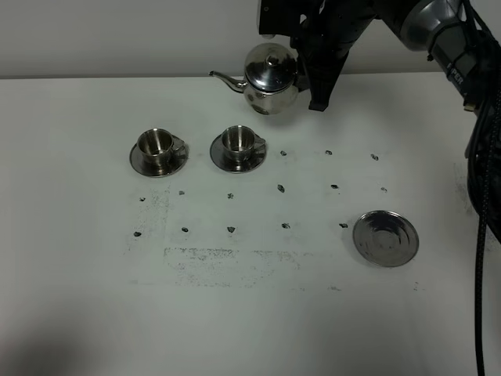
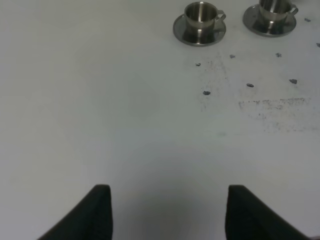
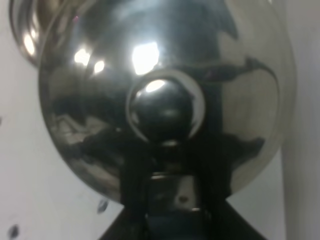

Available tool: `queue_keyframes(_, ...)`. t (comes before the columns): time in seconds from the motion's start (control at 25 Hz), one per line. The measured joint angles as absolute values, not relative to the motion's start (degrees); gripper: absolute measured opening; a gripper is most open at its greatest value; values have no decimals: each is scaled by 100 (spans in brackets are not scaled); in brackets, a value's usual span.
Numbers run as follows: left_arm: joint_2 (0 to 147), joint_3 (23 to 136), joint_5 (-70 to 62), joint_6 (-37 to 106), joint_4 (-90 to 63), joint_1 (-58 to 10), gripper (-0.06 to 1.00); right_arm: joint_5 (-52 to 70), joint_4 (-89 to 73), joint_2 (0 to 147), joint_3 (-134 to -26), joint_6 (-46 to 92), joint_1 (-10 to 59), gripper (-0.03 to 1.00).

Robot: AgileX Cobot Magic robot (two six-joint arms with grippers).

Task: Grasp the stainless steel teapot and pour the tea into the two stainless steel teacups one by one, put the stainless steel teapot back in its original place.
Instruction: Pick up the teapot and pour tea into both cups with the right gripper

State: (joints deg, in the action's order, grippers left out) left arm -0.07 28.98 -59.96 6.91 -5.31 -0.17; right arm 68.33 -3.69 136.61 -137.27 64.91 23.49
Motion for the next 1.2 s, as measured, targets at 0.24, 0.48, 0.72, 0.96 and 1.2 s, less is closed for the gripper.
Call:
queue_keyframes(0.24,-7,2898,-5996,691,-531,-17,49,6763,-352,13974,-14163,6731,2503,21)
queue_keyframes(0.48,-7,2898,-5996,691,-531,-17,49,6406,-236,14059,-14201,6990,2751,21)
queue_keyframes(0.72,0,2898,-5996,686,-531,-17,49,6018,-178,14147,-14231,7153,2937,21)
queue_keyframes(0.96,0,2898,-5996,686,-531,-17,49,5921,-52,14358,-14343,7293,3019,21)
queue_keyframes(1.2,2,2898,-5996,686,-531,-17,49,5676,0,14397,-14368,7469,3106,21)
